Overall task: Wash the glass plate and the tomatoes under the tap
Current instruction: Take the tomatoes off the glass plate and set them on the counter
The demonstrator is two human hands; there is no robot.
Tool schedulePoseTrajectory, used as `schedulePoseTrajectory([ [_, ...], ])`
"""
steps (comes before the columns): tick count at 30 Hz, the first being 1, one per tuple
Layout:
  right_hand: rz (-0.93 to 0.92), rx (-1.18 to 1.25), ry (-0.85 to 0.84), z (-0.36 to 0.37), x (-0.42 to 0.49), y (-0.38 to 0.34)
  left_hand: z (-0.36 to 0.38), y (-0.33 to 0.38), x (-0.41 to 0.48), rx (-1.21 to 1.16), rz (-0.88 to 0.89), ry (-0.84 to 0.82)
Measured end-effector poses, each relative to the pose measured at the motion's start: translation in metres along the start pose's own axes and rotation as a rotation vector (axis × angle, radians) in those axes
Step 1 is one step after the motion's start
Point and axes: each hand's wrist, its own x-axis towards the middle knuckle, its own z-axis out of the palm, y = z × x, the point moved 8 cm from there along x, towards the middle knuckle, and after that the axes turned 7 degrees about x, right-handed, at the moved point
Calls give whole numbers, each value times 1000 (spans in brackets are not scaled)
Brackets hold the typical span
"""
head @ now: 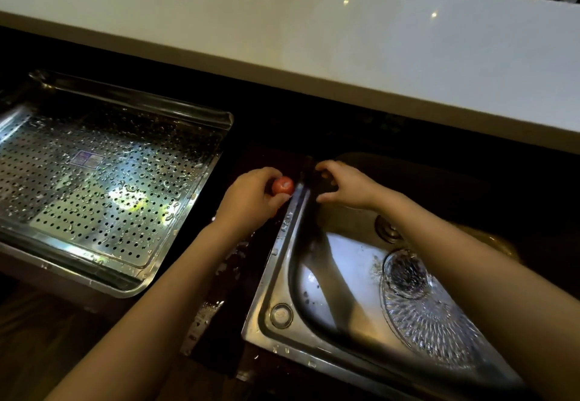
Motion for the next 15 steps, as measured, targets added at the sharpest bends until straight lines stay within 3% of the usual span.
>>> schedulePoseTrajectory([
  [8, 258, -68, -260, -39, -67, 50, 47, 94, 9, 303, 322, -684],
  [15, 505, 47, -278, -61, -147, 107, 97, 165, 16, 456, 448, -866],
])
